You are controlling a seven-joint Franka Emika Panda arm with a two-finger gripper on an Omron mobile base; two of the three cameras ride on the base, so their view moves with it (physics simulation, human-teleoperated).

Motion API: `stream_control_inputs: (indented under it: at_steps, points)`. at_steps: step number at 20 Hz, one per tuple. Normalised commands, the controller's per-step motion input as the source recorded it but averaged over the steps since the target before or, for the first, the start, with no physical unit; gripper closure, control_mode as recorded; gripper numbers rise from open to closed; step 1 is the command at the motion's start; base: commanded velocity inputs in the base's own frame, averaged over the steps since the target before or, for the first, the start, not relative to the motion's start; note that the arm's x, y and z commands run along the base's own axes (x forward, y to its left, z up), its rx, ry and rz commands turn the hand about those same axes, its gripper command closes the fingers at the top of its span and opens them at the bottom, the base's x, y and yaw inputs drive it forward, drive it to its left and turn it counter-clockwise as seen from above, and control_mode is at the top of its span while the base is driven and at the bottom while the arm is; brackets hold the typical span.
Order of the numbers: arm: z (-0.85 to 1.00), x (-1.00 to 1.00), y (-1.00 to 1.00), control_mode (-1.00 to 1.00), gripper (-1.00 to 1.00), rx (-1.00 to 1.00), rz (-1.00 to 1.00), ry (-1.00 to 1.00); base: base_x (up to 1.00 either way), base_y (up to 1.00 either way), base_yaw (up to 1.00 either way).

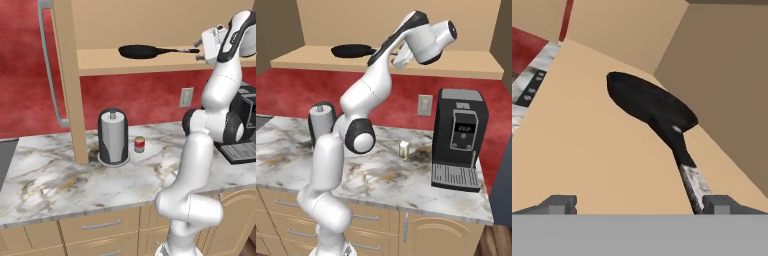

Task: Pick the pan from the cabinet and place it on the stove. Then turn on the stove burner for the pan.

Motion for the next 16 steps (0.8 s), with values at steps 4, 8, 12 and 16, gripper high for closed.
stream_control_inputs:
  at_steps: [4, 8, 12, 16]
  points:
    - [-0.24, 0.35, 0.12, -1.0, -1.0, 0.0, -0.08, -0.01, 0.0, 0.0, 0.0]
    - [-0.31, 0.39, 0.09, -1.0, -1.0, -0.04, -0.09, -0.01, 0.0, 0.0, 0.0]
    - [-0.42, 0.38, 0.1, -1.0, -1.0, -0.04, -0.09, -0.01, 0.0, 0.0, 0.0]
    - [-0.49, 0.41, 0.06, -1.0, -1.0, -0.01, -0.08, -0.03, 0.0, 0.0, 0.0]
